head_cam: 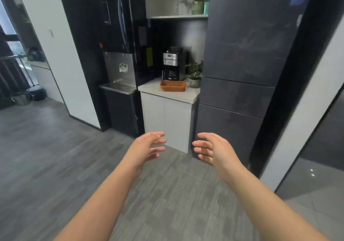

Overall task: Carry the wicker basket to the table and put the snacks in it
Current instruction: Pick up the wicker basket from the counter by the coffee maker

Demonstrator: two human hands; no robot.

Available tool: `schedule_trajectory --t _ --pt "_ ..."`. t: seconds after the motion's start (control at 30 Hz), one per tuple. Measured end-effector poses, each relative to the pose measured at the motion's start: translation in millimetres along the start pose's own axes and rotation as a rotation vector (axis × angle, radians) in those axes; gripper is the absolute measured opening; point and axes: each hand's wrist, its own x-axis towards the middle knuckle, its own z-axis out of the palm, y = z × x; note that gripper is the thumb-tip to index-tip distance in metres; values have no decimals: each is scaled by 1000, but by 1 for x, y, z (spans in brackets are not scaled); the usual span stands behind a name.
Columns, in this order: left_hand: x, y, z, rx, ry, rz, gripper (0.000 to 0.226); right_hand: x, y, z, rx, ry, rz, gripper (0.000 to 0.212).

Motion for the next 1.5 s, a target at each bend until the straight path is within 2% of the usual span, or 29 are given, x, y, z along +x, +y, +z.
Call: schedule_trajectory --t 0.23,0.5,1.03,1.23,1.4,1.5 --pt "189 7 -22 -11 -22 -33 22 184 -2 52 -1 41 54 15" --pt "392 52 -46 13 -67 -39 22 376 -39 106 39 89 51 20" --pt "803 86 -33 70 18 -94 27 799 -100 122 13 81 84 23" --pt "940 98 -31 102 22 -120 27 928 -117 133 -24 95 98 20" --pt "1070 82 -37 157 -15 -146 27 1046 -104 139 -39 181 123 21" --pt "1147 67 -41 176 -47 -194 21 1119 -90 144 -63 292 138 19"
